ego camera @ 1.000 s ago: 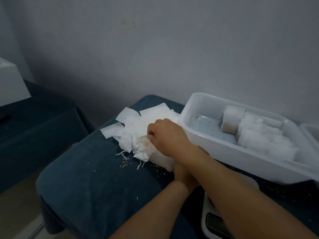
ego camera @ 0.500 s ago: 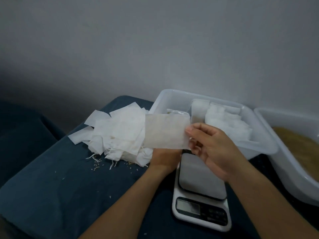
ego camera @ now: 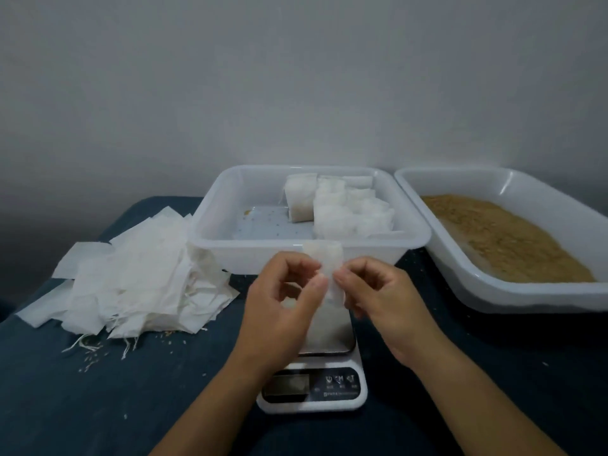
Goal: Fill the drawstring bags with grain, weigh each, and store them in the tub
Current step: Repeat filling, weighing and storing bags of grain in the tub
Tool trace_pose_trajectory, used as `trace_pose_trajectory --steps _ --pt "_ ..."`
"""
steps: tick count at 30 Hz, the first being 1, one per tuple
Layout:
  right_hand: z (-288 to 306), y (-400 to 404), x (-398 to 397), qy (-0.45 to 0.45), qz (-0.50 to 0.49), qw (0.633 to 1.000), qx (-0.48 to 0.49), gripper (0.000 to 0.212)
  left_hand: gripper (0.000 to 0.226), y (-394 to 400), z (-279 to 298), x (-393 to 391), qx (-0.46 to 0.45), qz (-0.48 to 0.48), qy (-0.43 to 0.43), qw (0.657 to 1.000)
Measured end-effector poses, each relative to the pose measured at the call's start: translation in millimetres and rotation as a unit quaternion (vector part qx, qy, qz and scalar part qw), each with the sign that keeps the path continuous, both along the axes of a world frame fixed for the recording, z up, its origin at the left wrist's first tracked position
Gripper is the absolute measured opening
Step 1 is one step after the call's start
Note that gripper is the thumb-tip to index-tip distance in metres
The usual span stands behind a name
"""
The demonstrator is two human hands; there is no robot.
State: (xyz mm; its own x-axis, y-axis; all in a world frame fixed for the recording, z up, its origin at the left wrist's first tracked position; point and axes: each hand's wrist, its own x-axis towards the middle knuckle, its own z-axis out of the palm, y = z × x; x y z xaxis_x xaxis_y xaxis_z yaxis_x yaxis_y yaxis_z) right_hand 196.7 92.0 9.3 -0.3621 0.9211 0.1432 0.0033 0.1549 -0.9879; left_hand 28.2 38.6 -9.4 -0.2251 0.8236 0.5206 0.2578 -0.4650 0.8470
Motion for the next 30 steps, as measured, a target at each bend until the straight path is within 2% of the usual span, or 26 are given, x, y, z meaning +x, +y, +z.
trace_pose_trajectory --steps 3,13,17,21,24,27,30 --pt "-1 -5 -8 -0.003 0.035 0.999 -0.015 0.015 0.016 2 1 15 -0.035 -0.039 -0.016 0.999" --pt "-3 -5 -9 -0.051 0.023 0.997 0.044 0.023 0.015 2 0 6 -0.047 -0.026 -0.027 0.998" --pt "-5 -4 -7 -0.108 -0.011 0.986 0.129 0.021 0.007 4 -1 4 -0.047 0.023 -0.012 0.999" --pt "-10 -4 -9 -0.145 -0.037 0.971 0.184 0.020 0.013 7 -4 2 -0.061 0.071 -0.007 0.996" --pt "-10 -3 -8 -0.133 -0.041 0.976 0.169 0.017 0.004 6 -3 1 -0.059 0.035 -0.017 0.997" --pt "-9 -2 -7 -0.098 -0.025 0.986 0.130 0.016 0.011 3 -2 2 -0.058 -0.016 0.019 0.998" --pt "-8 -2 -6 -0.092 -0.015 0.988 0.119 0.019 0.010 3 -3 2 -0.056 -0.021 0.032 0.998"
